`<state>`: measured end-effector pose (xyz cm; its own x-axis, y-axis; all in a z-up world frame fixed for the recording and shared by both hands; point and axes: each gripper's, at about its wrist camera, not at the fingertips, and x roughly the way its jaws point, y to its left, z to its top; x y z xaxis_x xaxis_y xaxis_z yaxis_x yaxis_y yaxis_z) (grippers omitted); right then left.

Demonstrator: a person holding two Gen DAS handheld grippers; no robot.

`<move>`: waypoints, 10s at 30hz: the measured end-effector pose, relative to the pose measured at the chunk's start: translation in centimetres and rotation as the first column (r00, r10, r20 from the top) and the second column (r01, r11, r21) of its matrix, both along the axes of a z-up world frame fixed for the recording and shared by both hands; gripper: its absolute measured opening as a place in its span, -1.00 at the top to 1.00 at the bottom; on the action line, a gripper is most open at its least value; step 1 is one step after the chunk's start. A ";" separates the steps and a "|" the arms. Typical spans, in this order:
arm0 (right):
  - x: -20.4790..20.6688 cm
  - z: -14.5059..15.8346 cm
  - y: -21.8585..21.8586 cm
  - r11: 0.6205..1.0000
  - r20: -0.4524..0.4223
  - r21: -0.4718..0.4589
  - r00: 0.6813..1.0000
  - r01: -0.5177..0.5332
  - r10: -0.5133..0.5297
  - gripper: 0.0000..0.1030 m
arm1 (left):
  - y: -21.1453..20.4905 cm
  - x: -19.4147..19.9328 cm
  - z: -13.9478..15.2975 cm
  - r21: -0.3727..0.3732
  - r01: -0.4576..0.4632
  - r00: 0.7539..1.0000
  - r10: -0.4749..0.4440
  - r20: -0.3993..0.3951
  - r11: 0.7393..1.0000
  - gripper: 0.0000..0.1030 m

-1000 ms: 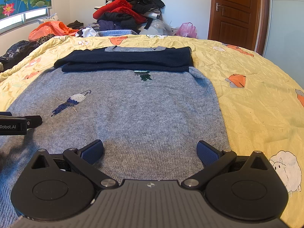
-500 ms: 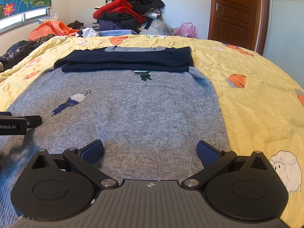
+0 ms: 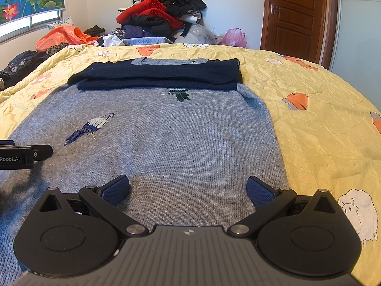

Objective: Fold small clothes

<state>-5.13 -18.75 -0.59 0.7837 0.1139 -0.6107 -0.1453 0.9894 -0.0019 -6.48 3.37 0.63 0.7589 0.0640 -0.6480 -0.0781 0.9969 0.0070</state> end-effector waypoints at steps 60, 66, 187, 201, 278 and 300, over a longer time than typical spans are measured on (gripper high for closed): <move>-0.3 2.3 -5.8 0.969 -0.139 0.078 0.960 -0.236 0.245 -0.99 | 4.8 -7.7 1.5 -0.055 0.078 0.985 -0.085 -0.151 0.995 -1.00; 0.0 3.6 -9.3 0.935 -0.264 0.265 0.914 -0.238 0.307 -0.99 | 9.5 -9.2 2.2 -0.340 0.041 0.975 -0.111 -0.190 0.940 -1.00; 20.2 -1.1 -12.4 0.567 -0.244 0.792 0.969 0.226 -0.046 0.08 | 12.4 15.5 -1.6 -0.799 -0.250 0.944 0.321 -0.076 0.547 -0.49; 21.0 0.1 -12.2 0.498 -0.223 0.846 0.975 0.193 0.001 0.80 | 12.3 14.6 2.6 -0.709 -0.225 0.965 0.255 -0.065 0.669 0.89; 23.6 1.1 -1.8 0.994 -0.072 0.029 0.992 -0.101 0.103 -0.76 | 3.8 21.2 -0.4 -0.014 0.016 0.999 -0.017 -0.030 1.000 -1.00; 23.4 1.0 8.4 0.957 -0.060 -0.007 0.956 -0.289 0.288 -0.99 | 4.5 19.6 0.6 -0.021 -0.058 0.998 0.058 0.015 0.998 -1.00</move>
